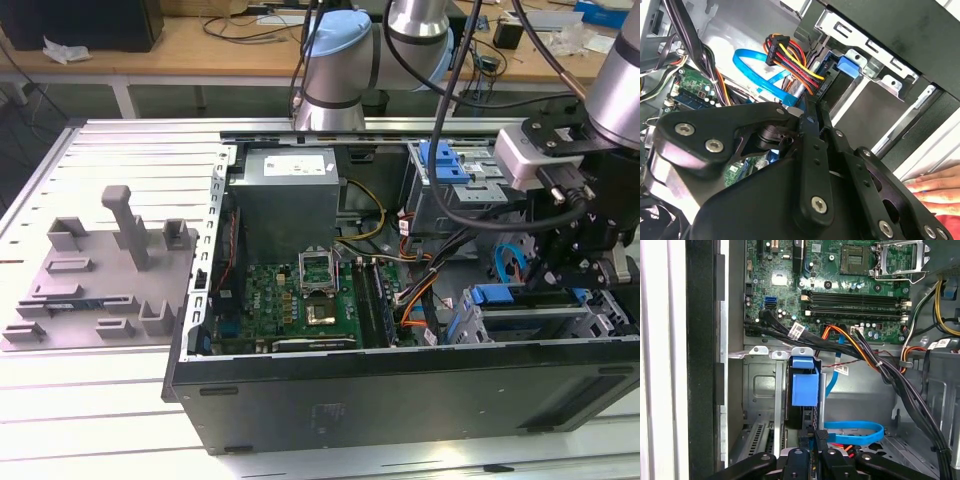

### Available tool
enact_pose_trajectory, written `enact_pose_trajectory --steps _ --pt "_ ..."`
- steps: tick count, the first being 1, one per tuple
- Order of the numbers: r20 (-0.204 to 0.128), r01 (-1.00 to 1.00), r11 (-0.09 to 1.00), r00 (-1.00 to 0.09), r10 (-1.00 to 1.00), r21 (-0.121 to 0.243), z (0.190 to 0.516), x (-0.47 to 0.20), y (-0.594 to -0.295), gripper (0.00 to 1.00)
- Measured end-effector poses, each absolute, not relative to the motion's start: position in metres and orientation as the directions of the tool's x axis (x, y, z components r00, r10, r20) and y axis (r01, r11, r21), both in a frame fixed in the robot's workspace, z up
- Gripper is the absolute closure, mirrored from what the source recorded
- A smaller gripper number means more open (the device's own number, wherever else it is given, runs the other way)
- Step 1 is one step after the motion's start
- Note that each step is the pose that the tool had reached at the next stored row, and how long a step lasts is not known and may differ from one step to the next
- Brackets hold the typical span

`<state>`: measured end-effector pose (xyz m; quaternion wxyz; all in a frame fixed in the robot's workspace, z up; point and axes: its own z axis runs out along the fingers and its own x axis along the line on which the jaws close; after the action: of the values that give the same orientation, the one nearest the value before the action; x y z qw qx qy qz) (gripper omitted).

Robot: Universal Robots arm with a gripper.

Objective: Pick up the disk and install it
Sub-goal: 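Insert the second disk wire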

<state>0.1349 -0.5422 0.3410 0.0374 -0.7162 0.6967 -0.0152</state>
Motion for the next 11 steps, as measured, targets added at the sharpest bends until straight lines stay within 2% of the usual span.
enact_pose_trajectory --steps 7,8,11 --pt "-0.031 -0.997 -0.026 0.029 -0.999 -0.075 0.34 0.135 -0.542 0.84" --pt "-0.031 -0.997 -0.026 0.029 -0.999 -0.075 0.343 0.135 -0.542 0.76" --pt "-0.031 -0.997 -0.026 0.029 -0.999 -0.075 0.353 0.135 -0.542 0.76"
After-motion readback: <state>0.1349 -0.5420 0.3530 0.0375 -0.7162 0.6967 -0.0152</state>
